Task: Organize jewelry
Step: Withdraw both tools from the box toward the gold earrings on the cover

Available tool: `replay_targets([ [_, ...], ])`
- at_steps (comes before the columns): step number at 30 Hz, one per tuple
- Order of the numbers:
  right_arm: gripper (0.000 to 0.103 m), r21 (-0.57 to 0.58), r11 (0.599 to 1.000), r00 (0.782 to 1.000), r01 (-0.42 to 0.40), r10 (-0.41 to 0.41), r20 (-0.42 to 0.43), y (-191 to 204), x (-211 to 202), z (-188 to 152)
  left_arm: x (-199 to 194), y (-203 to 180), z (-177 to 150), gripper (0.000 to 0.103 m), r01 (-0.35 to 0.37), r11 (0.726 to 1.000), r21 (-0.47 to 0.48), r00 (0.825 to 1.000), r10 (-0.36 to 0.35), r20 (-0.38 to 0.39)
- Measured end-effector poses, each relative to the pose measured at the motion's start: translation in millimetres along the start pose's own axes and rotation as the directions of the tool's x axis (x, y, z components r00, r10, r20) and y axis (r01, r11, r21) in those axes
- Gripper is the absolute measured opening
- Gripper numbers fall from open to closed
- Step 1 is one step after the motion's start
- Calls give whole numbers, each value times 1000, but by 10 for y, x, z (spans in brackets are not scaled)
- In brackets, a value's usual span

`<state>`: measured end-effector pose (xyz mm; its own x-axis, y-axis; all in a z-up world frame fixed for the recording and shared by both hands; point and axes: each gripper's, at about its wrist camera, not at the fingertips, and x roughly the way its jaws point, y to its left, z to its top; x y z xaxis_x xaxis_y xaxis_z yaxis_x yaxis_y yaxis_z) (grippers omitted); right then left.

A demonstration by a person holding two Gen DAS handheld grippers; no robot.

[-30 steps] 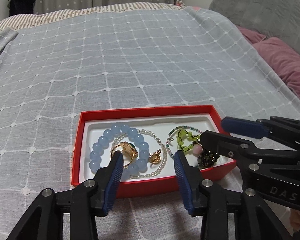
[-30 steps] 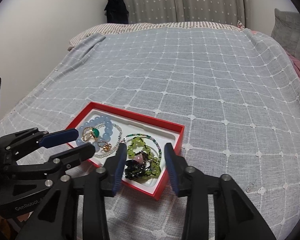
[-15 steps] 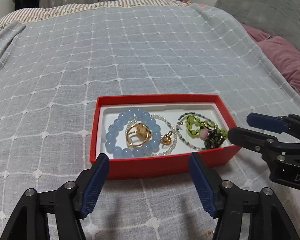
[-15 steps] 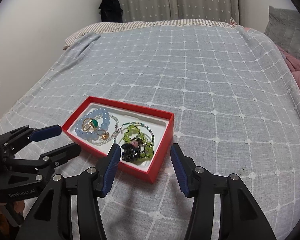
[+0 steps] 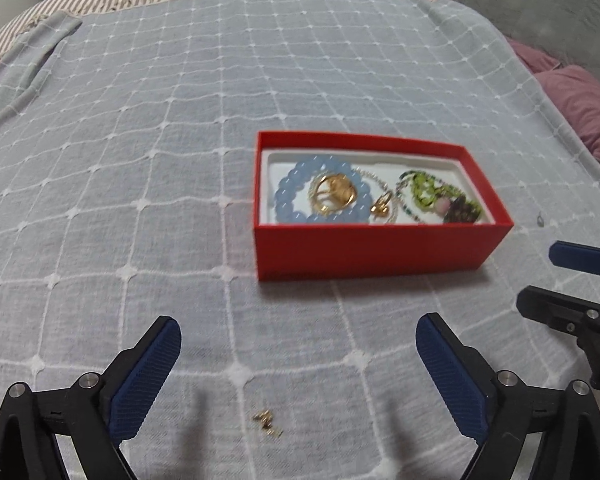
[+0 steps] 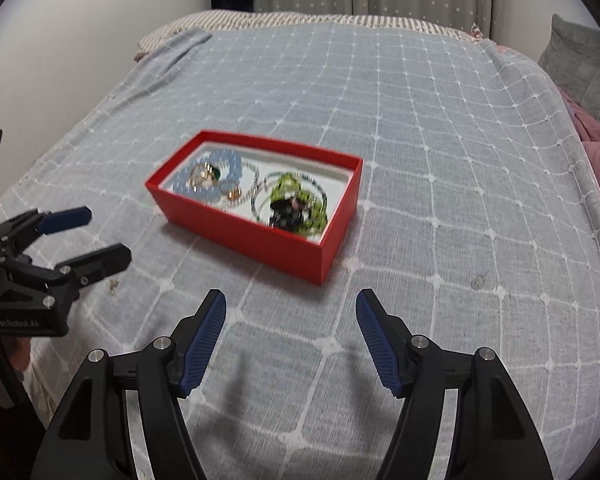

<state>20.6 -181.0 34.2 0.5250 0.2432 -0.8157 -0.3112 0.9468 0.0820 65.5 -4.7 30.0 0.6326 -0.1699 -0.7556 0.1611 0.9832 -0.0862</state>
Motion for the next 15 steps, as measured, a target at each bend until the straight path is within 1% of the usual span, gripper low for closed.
replay_targets([
  [8, 70, -23, 999, 997, -23, 21, -69, 111, 54, -201, -6, 162, -192, 99, -32, 999, 3, 998, 32, -58],
  [15, 70, -72, 997, 995, -28, 21, -97, 233, 62, -374, -40, 214, -335, 99, -37, 999, 26, 996, 40, -86],
])
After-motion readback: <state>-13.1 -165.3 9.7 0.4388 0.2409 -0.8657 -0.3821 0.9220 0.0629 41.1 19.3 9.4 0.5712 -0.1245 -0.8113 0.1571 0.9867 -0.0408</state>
